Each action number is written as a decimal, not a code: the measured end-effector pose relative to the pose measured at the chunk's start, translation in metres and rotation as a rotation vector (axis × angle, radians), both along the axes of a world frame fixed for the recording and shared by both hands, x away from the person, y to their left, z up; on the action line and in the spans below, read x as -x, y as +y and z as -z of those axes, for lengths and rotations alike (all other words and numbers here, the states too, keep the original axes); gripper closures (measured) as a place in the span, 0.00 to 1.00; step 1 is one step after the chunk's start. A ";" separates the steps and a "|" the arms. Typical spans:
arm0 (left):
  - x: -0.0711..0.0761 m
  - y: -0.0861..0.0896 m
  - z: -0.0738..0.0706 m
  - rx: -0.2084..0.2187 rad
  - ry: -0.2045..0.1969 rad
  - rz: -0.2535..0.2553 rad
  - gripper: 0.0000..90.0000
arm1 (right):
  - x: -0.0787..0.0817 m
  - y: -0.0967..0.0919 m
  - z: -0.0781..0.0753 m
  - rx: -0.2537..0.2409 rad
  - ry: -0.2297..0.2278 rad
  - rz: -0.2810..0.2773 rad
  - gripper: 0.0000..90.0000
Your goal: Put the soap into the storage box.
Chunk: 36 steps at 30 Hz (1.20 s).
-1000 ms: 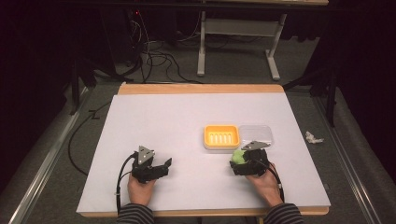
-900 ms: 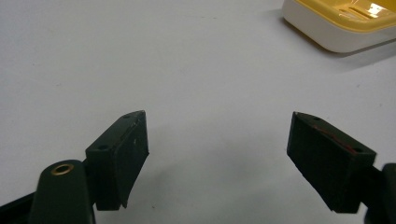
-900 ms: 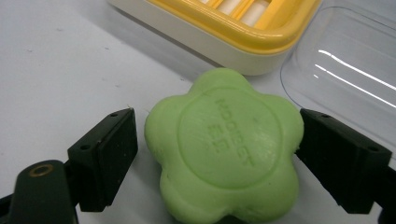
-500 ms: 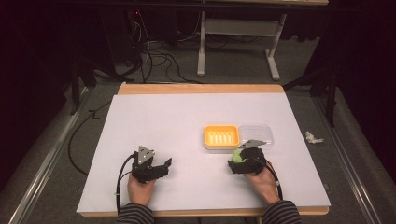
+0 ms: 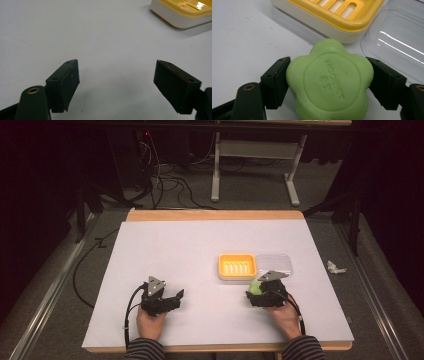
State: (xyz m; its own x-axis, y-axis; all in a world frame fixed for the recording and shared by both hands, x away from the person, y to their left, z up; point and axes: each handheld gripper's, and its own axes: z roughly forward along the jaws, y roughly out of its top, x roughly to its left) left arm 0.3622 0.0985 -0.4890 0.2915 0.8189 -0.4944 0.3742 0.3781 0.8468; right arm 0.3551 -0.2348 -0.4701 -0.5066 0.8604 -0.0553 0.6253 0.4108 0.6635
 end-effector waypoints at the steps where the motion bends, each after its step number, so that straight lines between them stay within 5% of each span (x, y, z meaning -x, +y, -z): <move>1: 0.000 0.000 0.000 0.000 0.000 -0.001 0.23 | 0.001 -0.001 0.000 -0.002 -0.005 -0.002 0.28; 20: -0.001 0.000 0.001 -0.007 0.006 -0.002 0.23 | 0.017 -0.020 -0.015 -0.076 -0.099 0.000 0.28; 36: -0.001 0.000 0.001 -0.011 0.009 -0.002 0.23 | 0.025 -0.035 -0.037 -0.116 -0.130 -0.002 0.28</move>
State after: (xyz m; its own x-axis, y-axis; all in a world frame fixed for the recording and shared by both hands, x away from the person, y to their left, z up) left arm 0.3632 0.0985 -0.4898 0.2858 0.8248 -0.4879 0.3811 0.3693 0.8476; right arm 0.3305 -0.2702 -0.4328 -0.5031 0.8640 -0.0210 0.5305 0.3278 0.7817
